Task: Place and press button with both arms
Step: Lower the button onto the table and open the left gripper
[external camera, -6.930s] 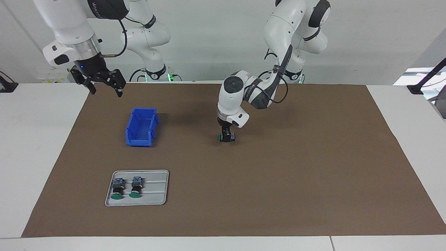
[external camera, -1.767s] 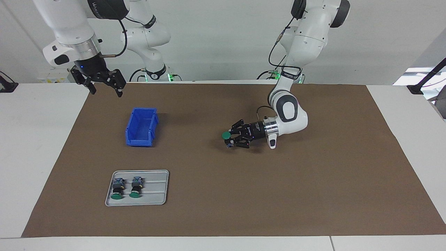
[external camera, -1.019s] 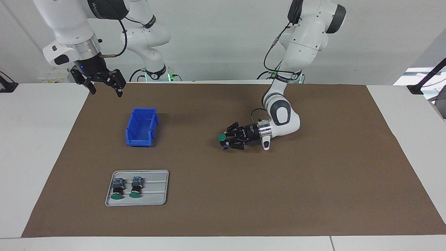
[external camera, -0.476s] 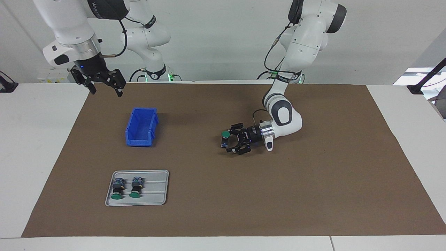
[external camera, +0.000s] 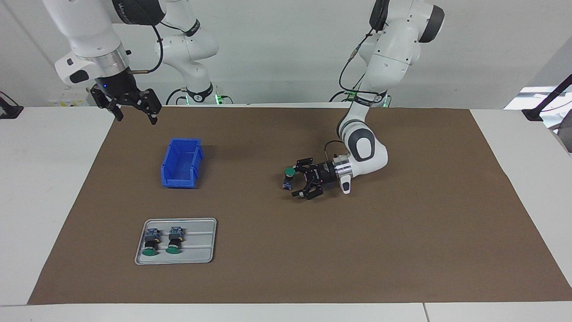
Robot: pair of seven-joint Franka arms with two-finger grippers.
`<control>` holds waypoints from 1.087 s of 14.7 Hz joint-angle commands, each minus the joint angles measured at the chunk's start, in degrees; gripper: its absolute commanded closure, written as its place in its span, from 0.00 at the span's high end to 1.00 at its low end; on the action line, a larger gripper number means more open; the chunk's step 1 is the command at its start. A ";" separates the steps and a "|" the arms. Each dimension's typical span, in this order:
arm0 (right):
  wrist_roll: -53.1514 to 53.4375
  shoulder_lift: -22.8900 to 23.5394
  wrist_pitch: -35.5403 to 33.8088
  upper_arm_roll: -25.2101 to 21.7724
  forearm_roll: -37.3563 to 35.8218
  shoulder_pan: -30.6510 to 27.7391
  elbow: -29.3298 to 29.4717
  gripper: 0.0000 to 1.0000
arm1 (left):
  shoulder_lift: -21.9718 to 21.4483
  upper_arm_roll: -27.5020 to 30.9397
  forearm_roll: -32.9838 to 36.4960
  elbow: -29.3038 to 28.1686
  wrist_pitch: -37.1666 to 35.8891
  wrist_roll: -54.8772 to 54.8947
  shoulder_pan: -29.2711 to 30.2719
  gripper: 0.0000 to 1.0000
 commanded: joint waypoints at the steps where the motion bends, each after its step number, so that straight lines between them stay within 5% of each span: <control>1: -0.71 -1.03 -0.10 0.37 0.11 -0.59 -0.98 0.99 | -1.77 0.24 0.15 -0.21 2.19 -2.28 0.22 1.00; 7: -0.71 -1.03 -0.81 0.37 0.11 -0.68 -1.07 0.99 | -4.83 0.24 0.76 -2.31 4.21 -4.50 -0.04 1.00; 11: -0.71 -1.20 -0.90 0.46 0.11 -0.59 -1.07 0.99 | -9.32 0.15 7.25 -7.40 1.15 -4.50 2.41 1.00; 16: -0.71 -1.20 -0.90 0.37 0.11 -0.59 -1.07 0.99 | -9.51 0.15 7.62 -8.64 1.49 -3.80 2.42 1.00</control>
